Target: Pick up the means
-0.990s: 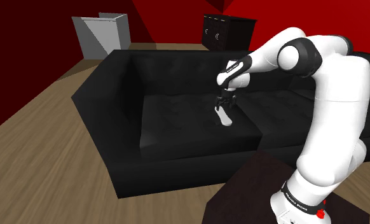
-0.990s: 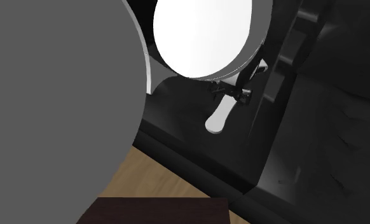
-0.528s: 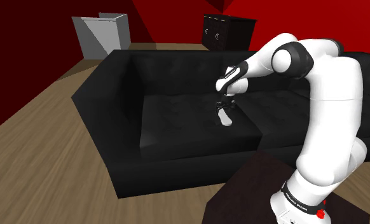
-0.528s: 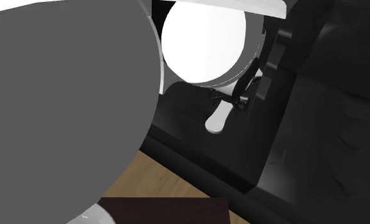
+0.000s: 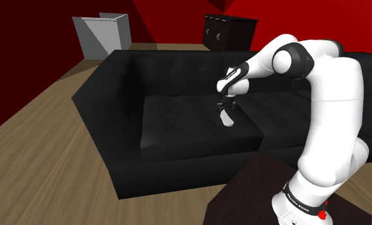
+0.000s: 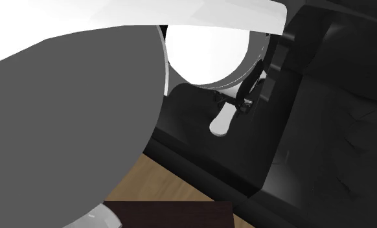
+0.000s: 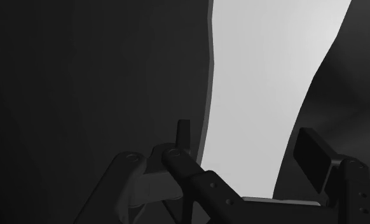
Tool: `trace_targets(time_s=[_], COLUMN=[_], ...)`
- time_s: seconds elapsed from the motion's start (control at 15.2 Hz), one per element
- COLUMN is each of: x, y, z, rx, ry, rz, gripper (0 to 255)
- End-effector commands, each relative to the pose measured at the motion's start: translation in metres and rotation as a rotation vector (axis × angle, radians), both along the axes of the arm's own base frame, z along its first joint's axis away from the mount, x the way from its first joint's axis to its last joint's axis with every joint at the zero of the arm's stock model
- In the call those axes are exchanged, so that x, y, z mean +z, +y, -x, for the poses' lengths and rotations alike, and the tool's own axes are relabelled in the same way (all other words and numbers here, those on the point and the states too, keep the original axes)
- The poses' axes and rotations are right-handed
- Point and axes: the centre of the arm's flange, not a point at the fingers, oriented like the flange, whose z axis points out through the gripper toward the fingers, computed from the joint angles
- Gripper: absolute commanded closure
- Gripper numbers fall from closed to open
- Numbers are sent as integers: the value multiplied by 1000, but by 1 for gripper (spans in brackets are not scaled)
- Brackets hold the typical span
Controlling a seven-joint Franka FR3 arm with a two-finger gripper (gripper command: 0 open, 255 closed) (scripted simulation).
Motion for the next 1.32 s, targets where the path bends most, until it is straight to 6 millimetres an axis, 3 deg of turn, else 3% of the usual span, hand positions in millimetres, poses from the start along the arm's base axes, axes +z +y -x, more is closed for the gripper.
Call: trace_targets(time_s=[0.0, 0.13, 1.12, 1.25], x=[-1, -1, 79, 79], y=[0, 0, 0, 0], z=[0, 1, 1, 1], rx=[0, 0, 0, 0], ry=[1, 1, 1, 1], rz=[0, 0, 0, 0], gripper=[255, 255, 255, 255])
